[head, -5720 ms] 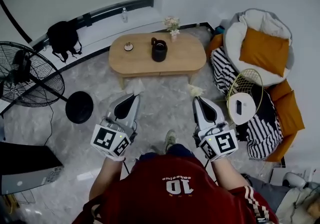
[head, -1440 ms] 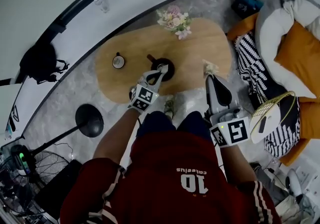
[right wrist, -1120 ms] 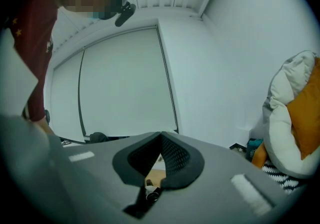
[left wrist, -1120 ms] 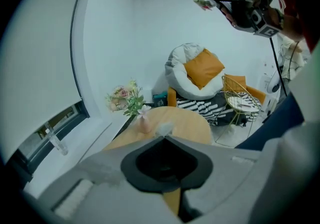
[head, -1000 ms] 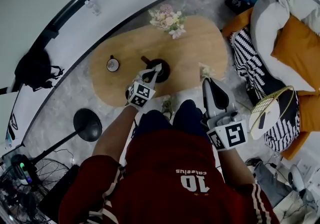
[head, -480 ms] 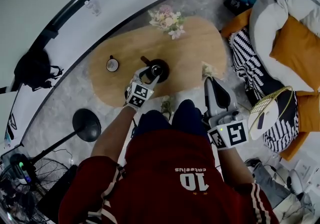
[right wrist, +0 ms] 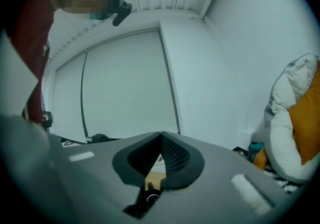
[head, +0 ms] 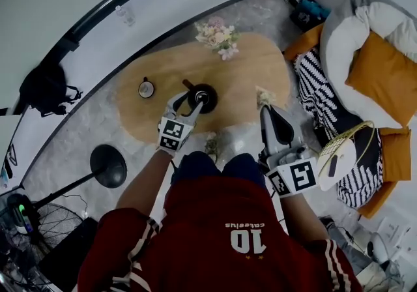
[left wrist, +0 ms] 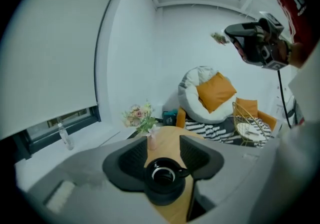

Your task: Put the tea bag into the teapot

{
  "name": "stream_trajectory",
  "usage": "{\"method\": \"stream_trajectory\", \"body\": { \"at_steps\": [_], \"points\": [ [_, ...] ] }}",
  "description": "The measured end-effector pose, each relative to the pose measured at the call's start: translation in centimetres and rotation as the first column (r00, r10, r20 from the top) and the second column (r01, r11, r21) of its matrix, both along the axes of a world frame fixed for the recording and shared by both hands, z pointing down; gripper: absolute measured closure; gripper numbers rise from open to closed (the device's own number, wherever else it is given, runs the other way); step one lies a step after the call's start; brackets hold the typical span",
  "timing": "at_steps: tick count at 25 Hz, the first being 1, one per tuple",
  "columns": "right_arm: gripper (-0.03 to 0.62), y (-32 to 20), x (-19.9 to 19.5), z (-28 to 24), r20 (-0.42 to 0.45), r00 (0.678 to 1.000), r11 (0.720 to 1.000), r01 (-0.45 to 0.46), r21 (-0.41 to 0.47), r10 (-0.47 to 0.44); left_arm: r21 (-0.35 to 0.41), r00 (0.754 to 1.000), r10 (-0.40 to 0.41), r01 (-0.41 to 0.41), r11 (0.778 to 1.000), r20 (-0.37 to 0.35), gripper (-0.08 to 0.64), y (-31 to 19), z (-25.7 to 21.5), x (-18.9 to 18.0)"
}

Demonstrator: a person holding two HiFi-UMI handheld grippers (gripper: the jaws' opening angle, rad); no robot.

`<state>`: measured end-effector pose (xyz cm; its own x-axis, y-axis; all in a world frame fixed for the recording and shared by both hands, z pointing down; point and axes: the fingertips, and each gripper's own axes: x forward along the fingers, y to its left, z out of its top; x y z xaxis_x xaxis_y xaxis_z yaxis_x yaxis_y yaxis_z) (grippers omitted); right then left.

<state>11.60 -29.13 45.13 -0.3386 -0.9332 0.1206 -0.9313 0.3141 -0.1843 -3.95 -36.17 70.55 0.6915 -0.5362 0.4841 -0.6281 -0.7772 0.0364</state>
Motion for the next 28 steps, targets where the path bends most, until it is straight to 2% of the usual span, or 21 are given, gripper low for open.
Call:
{"method": "stream_trajectory", "body": {
  "at_steps": [9,12,15,20,25,28],
  "points": [
    [0.592,1.7,1.0,-3.0,0.005,0.999,0.999,0.04,0.029,-0.04,0.052,0.992,-0.106,0.11,0.993,-0.074,0.368,1.2,-6.4,0.2],
    [0.592,2.8,1.3,-3.8,0.019,0.998,0.998,0.054,0.034,-0.054,0.062,0.988,-0.115,0.122,0.991,-0.106,0.368,2.3,-8.5,0.7],
    [0.592,4.1,1.3,-4.4,0.026,0.997,0.996,0.071,0.049,-0.072,0.085,0.989,-0.113,0.121,0.989,-0.094,0.369,3.8,-10.0,0.3],
    [0.592,6.4,1.1,-5.2,0.05,0.992,0.992,0.11,0.056,-0.113,0.155,0.979,-0.141,0.164,0.974,-0.148,0.369,6.4,-14.5,-0.6],
    [0.592,9.5,1.0,-6.3,0.057,0.987,0.986,0.143,0.08,-0.148,0.193,0.966,-0.179,0.214,0.958,-0.186,0.369,10.0,-18.9,-2.3],
    [0.592,11.4,0.8,-7.0,0.068,0.984,0.983,0.156,0.098,-0.163,0.227,0.955,-0.179,0.234,0.945,-0.235,0.37,12.6,-22.4,-3.0]
  ]
}}
